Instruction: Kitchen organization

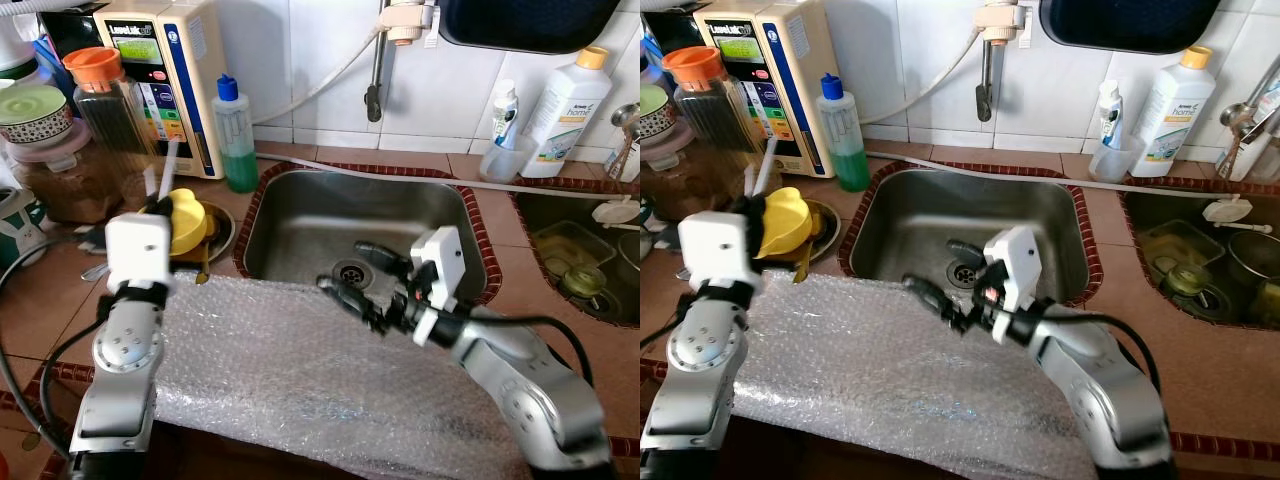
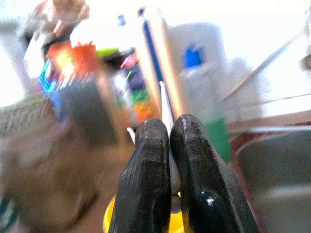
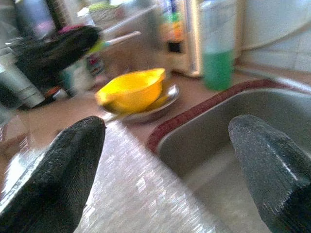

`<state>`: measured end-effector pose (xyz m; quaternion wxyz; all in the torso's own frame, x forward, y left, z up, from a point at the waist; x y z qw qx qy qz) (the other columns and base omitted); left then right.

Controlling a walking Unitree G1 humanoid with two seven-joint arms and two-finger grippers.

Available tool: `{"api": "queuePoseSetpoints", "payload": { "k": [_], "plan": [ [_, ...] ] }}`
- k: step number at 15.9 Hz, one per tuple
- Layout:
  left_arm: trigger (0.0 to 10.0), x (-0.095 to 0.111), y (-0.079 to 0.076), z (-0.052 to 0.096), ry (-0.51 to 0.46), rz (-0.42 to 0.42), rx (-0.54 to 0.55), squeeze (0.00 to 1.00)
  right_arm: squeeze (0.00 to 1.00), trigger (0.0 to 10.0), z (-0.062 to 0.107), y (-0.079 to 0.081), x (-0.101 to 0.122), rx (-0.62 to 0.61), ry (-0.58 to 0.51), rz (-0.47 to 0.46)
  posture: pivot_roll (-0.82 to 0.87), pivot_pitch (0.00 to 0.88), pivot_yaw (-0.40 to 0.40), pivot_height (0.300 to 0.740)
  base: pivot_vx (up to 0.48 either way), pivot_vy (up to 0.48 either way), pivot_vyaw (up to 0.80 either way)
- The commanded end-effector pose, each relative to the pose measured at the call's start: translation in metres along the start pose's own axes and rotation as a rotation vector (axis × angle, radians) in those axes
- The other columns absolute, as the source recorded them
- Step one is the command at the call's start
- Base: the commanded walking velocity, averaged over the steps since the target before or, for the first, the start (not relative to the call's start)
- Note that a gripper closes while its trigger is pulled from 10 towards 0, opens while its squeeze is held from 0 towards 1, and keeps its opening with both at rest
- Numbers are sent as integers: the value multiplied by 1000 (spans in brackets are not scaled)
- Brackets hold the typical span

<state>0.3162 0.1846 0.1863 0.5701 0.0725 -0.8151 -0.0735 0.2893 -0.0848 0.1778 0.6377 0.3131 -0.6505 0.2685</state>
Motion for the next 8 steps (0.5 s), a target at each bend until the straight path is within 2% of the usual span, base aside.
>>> {"api": "queuePoseSetpoints", "payload": {
  "k": [1, 2, 3, 4, 5, 6, 7, 8],
  "plan": [
    [0, 19, -14, -4, -96, -33, -95, 0, 0, 10000, 0, -21, 10, -119, -39, -4, 20, 22, 37, 740, 0, 0, 0],
    [0, 24, -23, -4, -124, -43, -150, 0, 0, 10000, -2, -33, 13, -190, -52, -28, 22, 24, 36, 740, 0, 0, 0],
    [0, 30, -39, -3, -163, -37, -239, 0, 0, 10000, -3, -46, 19, -249, -84, -101, 22, 25, 36, 740, 0, 0, 0],
    [0, 39, -63, -1, -221, -31, -359, 0, 0, 10000, -6, -58, 29, -297, -123, -163, 22, 28, 39, 740, 0, 0, 0],
    [0, 41, -69, 0, -234, -29, -390, 0, 0, 10000, -7, -61, 33, -305, -142, -187, 17, 29, 42, 740, 0, 0, 0],
    [0, 43, -77, 2, -252, -28, -437, 0, 0, 10000, -10, -67, 39, -325, -175, -253, 10, 32, 50, 740, 0, 0, 0],
    [0, 43, -77, 2, -252, -28, -437, 0, 0, 10000, -10, -67, 39, -325, -175, -253, 10, 32, 50, 740, 0, 0, 0],
    [0, 45, -85, 3, -270, -20, -484, 0, 0, 10000, -14, -73, 45, -354, -221, -358, 5, 35, 51, 740, 0, 0, 0]
  ]
}}
Point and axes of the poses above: a point about 5 cm out from each wrist's last joint towards the gripper, its own z axis pointing back from the gripper into the wrist, its own x axis along the axis of the wrist's last joint, y = z × x, the point moved 3 cm from there along -z, pointing out of the wrist towards the gripper, and after that the axes turned 6 degrees about z, right-handed, at the moved point
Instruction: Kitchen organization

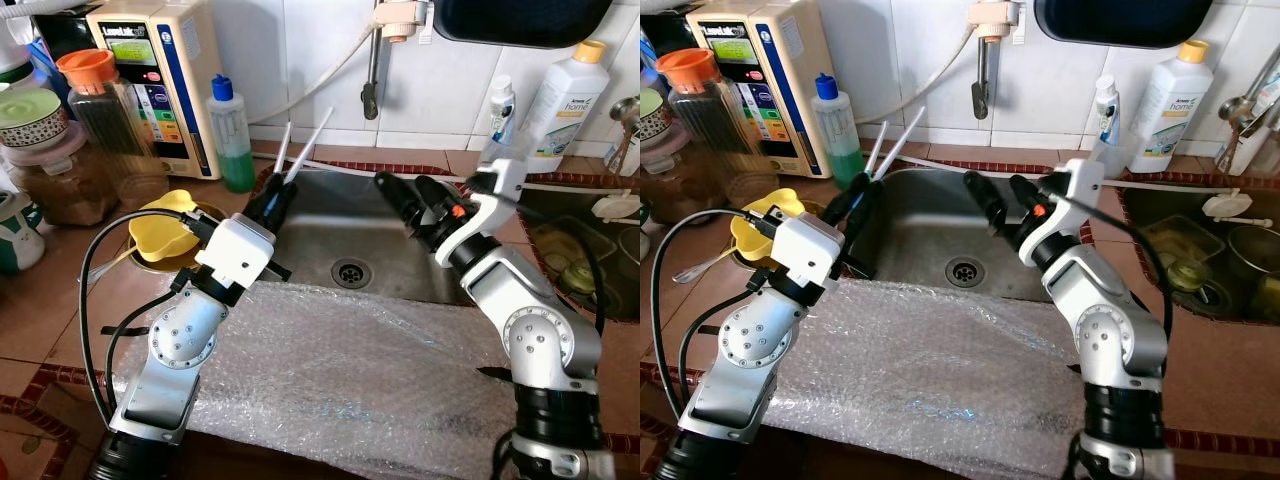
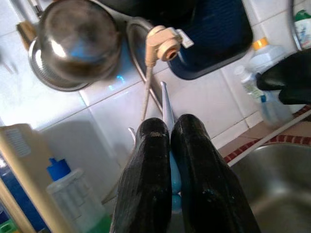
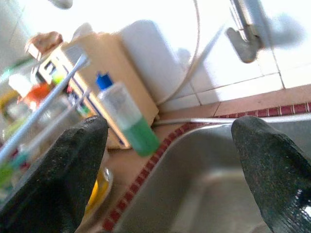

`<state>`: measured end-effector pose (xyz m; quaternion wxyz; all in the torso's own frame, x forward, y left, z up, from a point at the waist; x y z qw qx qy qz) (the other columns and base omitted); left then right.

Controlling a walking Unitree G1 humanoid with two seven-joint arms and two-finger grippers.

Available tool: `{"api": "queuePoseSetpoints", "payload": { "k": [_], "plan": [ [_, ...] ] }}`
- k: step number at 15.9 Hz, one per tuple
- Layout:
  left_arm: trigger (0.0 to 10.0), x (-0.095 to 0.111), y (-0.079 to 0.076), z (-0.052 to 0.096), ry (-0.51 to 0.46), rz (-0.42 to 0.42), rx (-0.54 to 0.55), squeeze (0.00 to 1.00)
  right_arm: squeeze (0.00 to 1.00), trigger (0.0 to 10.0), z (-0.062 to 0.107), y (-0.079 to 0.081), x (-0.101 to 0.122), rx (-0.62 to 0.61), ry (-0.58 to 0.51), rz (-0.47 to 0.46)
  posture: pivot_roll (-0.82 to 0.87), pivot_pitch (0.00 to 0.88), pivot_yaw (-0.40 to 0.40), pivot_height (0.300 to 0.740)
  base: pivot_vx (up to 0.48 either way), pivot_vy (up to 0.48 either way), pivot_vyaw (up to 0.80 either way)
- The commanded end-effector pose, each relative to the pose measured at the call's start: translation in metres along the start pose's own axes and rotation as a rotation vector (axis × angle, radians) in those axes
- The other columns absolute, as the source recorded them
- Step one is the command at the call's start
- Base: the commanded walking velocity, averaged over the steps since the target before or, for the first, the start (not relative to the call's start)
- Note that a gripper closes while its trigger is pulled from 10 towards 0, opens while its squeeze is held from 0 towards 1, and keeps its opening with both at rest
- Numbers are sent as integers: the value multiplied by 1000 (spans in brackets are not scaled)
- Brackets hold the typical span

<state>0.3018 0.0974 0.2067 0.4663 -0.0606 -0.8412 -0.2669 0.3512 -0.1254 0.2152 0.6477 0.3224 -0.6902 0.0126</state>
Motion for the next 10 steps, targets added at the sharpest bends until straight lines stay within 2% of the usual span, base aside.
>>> {"api": "queuePoseSetpoints", "payload": {
  "k": [1, 3, 5, 6, 7, 10],
  "plan": [
    [0, 5, -7, -4, -30, -5, -51, 0, 0, 10000, -6, 1, 5, -10, -21, -98, 4, 36, 52, 740, 0, 0, 0],
    [0, 6, -14, -6, -42, 11, -83, 0, 0, 10000, -11, 5, 5, 3, -33, -207, 2, 38, 53, 740, 0, 0, 0],
    [0, 6, -20, -8, -48, 20, -100, 0, 0, 10000, -14, 14, 4, 33, -31, -274, 0, 39, 53, 740, 0, 0, 0],
    [0, 6, -20, -8, -48, 20, -100, 0, 0, 10000, -14, 14, 4, 33, -31, -274, 0, 39, 53, 740, 0, 0, 0],
    [0, 5, -25, -9, -48, 32, -106, 0, 0, 10000, -17, 27, 1, 84, -11, -316, -3, 45, 48, 740, 0, 0, 0],
    [0, 5, -29, -10, -48, 44, -114, 0, 0, 10000, -19, 33, -2, 109, 8, -327, -2, 47, 41, 740, 0, 0, 0]
  ]
}}
Point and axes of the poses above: a point about 5 cm out from each wrist's last joint towards the gripper, its own z axis pointing back from the gripper into the wrist, its own x axis along the axis of the wrist's last joint, y = z × x, the point moved 3 cm from there along -z, pointing out of the wrist towards the gripper, and after that the axes turned 6 degrees about z, right-handed, at the moved point
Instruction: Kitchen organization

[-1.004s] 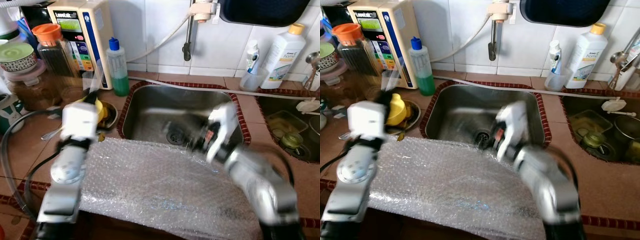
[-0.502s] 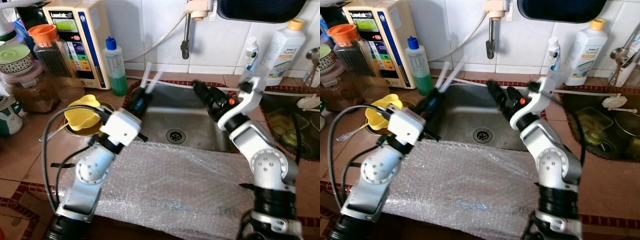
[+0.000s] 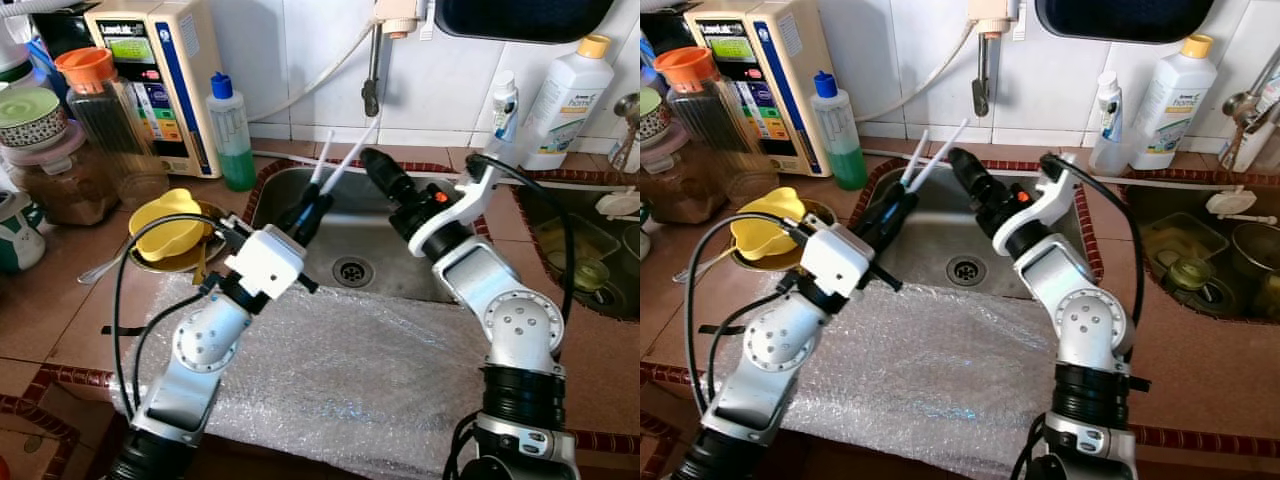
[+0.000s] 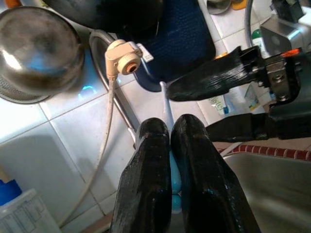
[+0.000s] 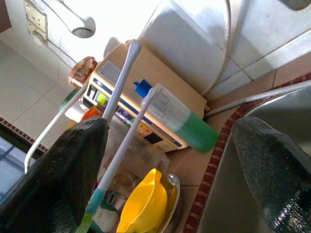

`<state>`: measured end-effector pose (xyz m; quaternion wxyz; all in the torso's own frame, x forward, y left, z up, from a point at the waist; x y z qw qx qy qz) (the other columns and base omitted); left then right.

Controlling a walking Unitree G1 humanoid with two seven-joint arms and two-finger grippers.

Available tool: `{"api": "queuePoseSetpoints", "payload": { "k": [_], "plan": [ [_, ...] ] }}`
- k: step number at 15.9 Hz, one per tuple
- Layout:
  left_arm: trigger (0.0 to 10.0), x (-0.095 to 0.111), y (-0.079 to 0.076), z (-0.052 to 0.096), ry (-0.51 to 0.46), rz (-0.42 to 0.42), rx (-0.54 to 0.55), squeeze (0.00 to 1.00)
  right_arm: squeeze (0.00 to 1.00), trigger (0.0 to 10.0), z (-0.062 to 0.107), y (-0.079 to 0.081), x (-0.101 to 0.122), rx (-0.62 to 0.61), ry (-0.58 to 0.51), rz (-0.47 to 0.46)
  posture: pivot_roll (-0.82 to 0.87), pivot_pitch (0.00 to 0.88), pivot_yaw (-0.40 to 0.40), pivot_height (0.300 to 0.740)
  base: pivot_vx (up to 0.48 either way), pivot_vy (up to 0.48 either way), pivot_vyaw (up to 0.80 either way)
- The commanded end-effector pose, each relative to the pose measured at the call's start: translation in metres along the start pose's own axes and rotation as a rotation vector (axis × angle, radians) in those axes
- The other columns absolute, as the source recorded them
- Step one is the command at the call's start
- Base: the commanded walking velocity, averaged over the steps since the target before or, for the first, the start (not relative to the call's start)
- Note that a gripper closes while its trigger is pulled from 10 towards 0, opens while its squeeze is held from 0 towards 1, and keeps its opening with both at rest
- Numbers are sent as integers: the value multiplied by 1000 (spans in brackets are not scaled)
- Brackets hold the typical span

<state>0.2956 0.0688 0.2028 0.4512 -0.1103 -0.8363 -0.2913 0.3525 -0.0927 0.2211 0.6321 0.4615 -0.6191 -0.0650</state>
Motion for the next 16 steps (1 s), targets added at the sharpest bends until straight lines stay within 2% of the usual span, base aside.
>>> {"api": "queuePoseSetpoints", "payload": {
  "k": [1, 3, 4, 7, 8, 9, 10, 16],
  "plan": [
    [0, -1, -4, -2, 0, 0, -28, 0, 0, 10000, -4, 11, 4, 45, 2, 6, 2, 46, 36, 740, 0, 0, 0],
    [0, -1, -5, -2, 1, 4, -33, 0, 0, 10000, -5, 15, 3, 69, 4, -3, 3, 47, 34, 740, 0, 0, 0],
    [0, -2, -10, -3, 1, 9, -60, 0, 0, 10000, -7, 22, 3, 109, 2, -25, 9, 45, 33, 740, 0, 0, 0],
    [0, -1, -17, -4, -7, 15, -95, 0, 0, 10000, -13, 25, -2, 122, 8, -46, 9, 41, 35, 740, 0, 0, 0],
    [0, 2, -19, -5, -20, 10, -109, 0, 0, 8196, -16, 28, -8, 129, 18, -53, 9, 46, 34, 740, 0, 0, 0],
    [0, 2, -20, -5, -25, 5, -115, 0, 0, 4510, -18, 28, -9, 129, 21, -57, 9, 46, 34, 740, 0, 0, 0],
    [0, 4, -21, -5, -32, 3, -118, 0, 0, 0, -22, 25, -13, 105, 23, -68, 10, 50, 33, 740, 0, 0, 0],
    [0, 2, -22, -3, -19, -1, -111, 0, 0, 0, -24, 17, -12, 55, 2, -76, 17, 59, 36, 740, 0, 0, 0]
  ]
}}
Point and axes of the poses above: a point about 5 cm out from each wrist's last joint towards the gripper, its own z axis pointing back from the gripper into the wrist, its own x axis along the axis of the wrist's last joint, y = z × x, the point moved 3 cm from there along -z, pointing out of the wrist towards the gripper, and after that the axes turned 6 degrees about z, right-handed, at the moved point
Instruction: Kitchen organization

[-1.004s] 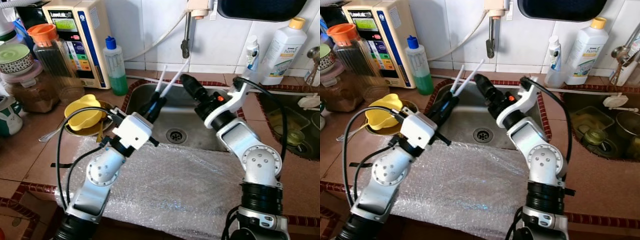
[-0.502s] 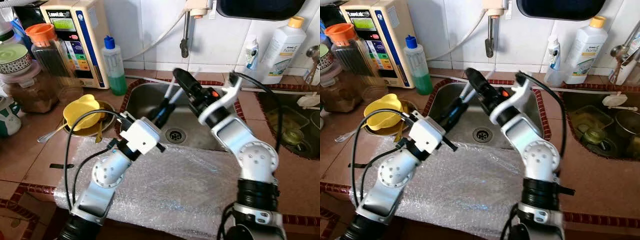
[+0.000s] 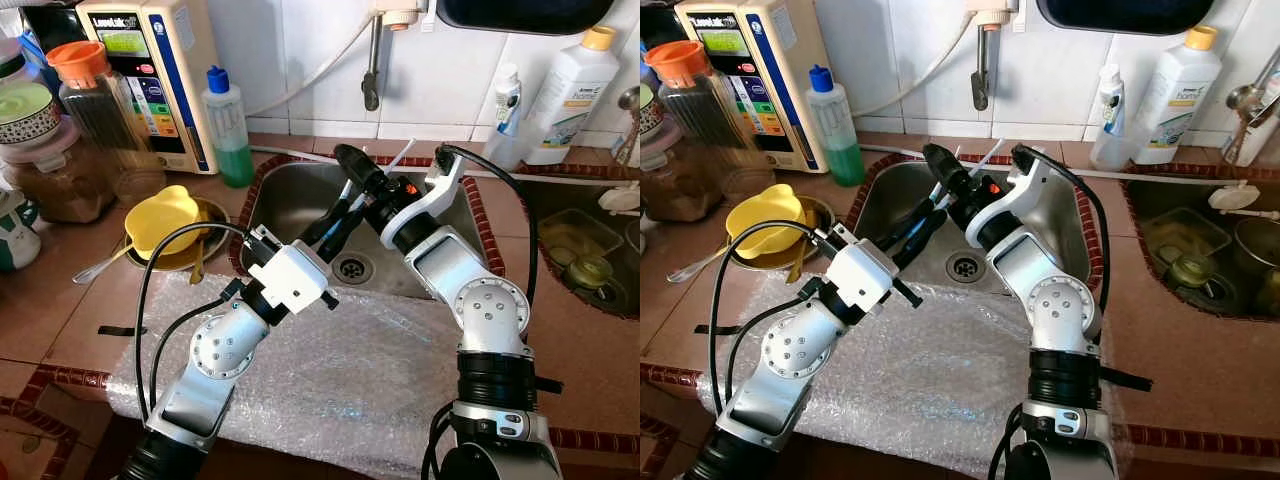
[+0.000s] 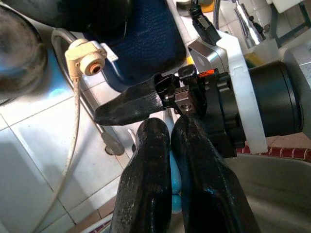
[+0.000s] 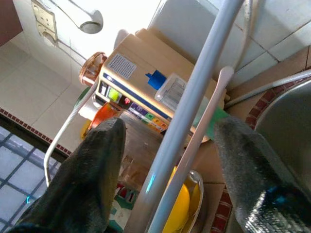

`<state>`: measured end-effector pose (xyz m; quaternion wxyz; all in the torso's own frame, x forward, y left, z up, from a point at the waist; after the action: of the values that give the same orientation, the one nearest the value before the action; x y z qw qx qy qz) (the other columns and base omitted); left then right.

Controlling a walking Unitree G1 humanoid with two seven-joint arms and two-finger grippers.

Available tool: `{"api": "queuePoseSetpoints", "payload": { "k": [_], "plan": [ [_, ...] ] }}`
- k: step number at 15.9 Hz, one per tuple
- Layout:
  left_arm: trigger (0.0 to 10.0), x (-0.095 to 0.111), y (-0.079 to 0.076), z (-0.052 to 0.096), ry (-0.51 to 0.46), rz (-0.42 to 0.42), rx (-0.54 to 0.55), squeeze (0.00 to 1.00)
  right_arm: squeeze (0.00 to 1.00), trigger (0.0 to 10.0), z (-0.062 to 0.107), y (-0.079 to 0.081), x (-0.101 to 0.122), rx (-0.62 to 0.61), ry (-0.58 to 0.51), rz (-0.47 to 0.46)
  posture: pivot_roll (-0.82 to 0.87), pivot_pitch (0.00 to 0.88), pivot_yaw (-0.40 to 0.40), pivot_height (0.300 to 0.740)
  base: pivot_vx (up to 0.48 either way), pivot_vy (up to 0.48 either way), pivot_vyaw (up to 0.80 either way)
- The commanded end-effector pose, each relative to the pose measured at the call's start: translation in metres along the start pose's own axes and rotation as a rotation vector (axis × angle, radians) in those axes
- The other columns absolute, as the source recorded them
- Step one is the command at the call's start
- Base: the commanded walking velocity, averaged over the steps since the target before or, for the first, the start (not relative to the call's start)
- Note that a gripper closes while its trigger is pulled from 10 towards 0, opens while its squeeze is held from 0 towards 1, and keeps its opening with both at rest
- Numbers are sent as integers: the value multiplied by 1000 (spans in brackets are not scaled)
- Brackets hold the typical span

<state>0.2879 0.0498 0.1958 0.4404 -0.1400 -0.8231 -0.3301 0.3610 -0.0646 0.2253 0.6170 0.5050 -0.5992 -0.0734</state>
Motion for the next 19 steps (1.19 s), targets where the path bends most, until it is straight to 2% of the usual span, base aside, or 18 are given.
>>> {"api": "queuePoseSetpoints", "payload": {
  "k": [1, 4, 5, 6, 7, 11, 12, 13, 15, 16, 18, 19],
  "plan": [
    [0, 2, 0, 1, -2, -13, -8, 0, 0, 0, -2, 1, 3, -10, -9, 8, 16, 60, 36, 740, 0, 0, 0],
    [0, 1, -1, 0, 2, -16, -13, 0, 0, 0, -2, -2, 7, -37, -23, 16, 12, 61, 38, 740, 0, 0, 0],
    [510, 1, -1, 0, 3, -22, -19, 0, 0, 0, -2, -4, 8, -51, -22, 28, 12, 61, 39, 740, 0, 0, 0],
    [2353, -1, -2, 0, 12, -49, -33, 0, 0, 0, -2, -10, 9, -94, -7, 71, 12, 61, 40, 740, 0, 0, 0],
    [2863, -2, -2, 1, 18, -67, -42, 0, 0, 0, -1, -14, 10, -125, -2, 99, 13, 61, 39, 740, 0, 0, 0],
    [3608, -7, 4, 2, 37, -116, -41, 0, 0, 0, -1, -20, 15, -162, -6, 123, 14, 61, 38, 740, 0, 0, 0],
    [4588, -8, 4, 2, 41, -124, -45, 0, 0, 0, -1, -20, 16, -165, -5, 127, 15, 61, 38, 740, 0, 0, 0],
    [4902, -8, 3, 3, 42, -126, -46, 0, 0, 0, -2, -20, 16, -167, -5, 131, 15, 61, 37, 740, 0, 0, 0],
    [8745, -8, 1, 3, 41, -130, -48, 0, 0, 0, -3, -19, 15, -166, -5, 129, 15, 61, 38, 740, 0, 0, 0],
    [10000, -9, 0, 3, 43, -133, -49, 0, 0, 0, -3, -19, 15, -166, -5, 128, 15, 61, 38, 740, 0, 0, 0],
    [10000, -10, 1, 3, 48, -132, -43, 0, 0, 0, -3, -19, 15, -168, -5, 126, 14, 61, 38, 740, 0, 0, 0],
    [10000, -11, 1, 3, 48, -124, -36, 588, 0, 0, -3, -19, 15, -169, -8, 123, 11, 62, 39, 740, 0, 0, 0]
  ]
}}
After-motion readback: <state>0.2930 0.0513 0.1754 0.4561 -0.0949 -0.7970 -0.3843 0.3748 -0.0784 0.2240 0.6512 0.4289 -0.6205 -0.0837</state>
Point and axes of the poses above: a point about 5 cm out from each wrist's last joint towards the gripper, its own z axis pointing back from the gripper into the wrist, its own x axis along the axis of the wrist's last joint, y = z × x, the point moved 3 cm from there along -z, pointing out of the wrist towards the gripper, and after that the axes turned 6 degrees about z, right-handed, at the moved point
